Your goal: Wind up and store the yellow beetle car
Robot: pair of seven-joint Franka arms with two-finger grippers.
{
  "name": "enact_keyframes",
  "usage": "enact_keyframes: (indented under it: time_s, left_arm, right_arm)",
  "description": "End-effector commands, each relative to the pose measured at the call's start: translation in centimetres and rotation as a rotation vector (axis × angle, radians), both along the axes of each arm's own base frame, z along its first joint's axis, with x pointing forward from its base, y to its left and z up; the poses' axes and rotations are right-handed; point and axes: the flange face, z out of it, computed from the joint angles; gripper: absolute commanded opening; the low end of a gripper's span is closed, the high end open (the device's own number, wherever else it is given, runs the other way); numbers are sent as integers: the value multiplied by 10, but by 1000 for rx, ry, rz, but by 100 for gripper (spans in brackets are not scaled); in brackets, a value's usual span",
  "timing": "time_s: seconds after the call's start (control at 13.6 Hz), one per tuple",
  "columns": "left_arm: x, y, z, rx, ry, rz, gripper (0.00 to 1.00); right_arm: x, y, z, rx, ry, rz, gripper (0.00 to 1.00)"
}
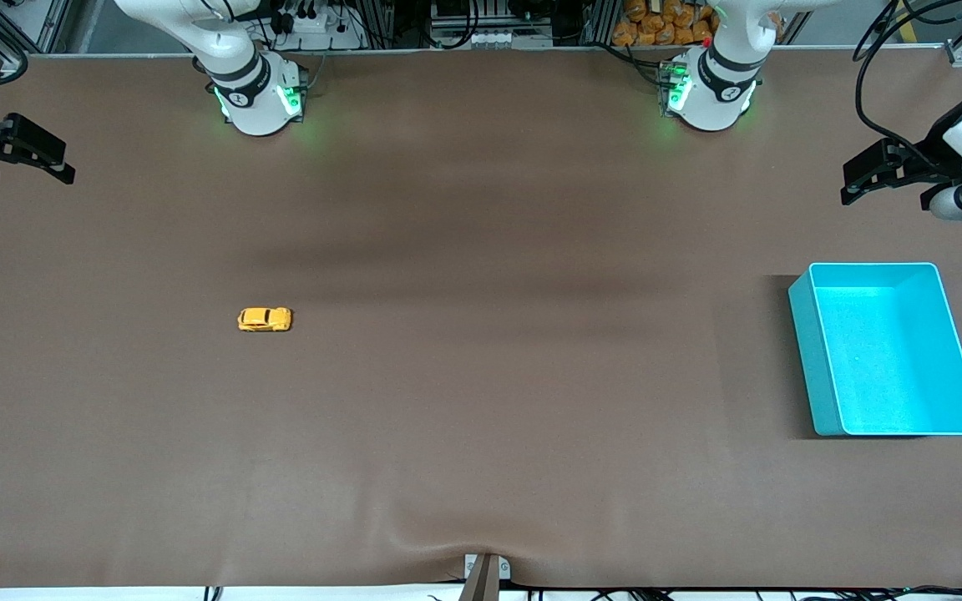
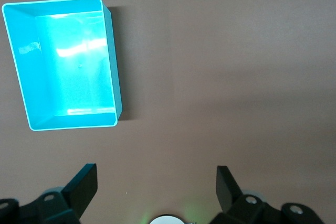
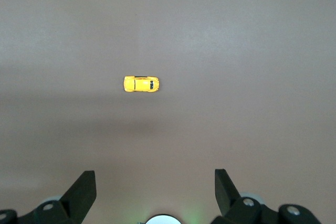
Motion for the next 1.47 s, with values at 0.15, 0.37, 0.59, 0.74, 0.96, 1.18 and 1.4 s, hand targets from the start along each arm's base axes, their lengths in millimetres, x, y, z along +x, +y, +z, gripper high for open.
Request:
enact_keyframes:
  time_s: [0.15, 0.37, 0.59, 0.74, 0.96, 1.18, 1.4]
  left_arm:
    - [-3, -2, 3, 7, 0, -5, 100]
    - [-3, -3, 3, 6, 2, -4, 100]
    - [-3, 0, 4, 6, 0, 1, 100]
    - [-3, 1, 4, 4, -1, 4, 100]
    - [-4, 1, 5, 5, -3, 19, 100]
    - [-4, -1, 4, 5, -1, 19, 100]
    - [-4, 1, 4, 5, -1, 22, 100]
  right_arm:
    - [2, -2, 3, 15, -9, -2, 100]
    - [5, -10, -2, 14, -3, -19, 100]
    - [6, -11, -3, 13, 0, -18, 100]
    - [5, -12, -1, 13, -3, -19, 100]
    - [6, -12, 0, 12, -5, -19, 100]
    - [6, -7, -1, 10, -4, -10, 100]
    - [6, -6, -1, 10, -2, -8, 100]
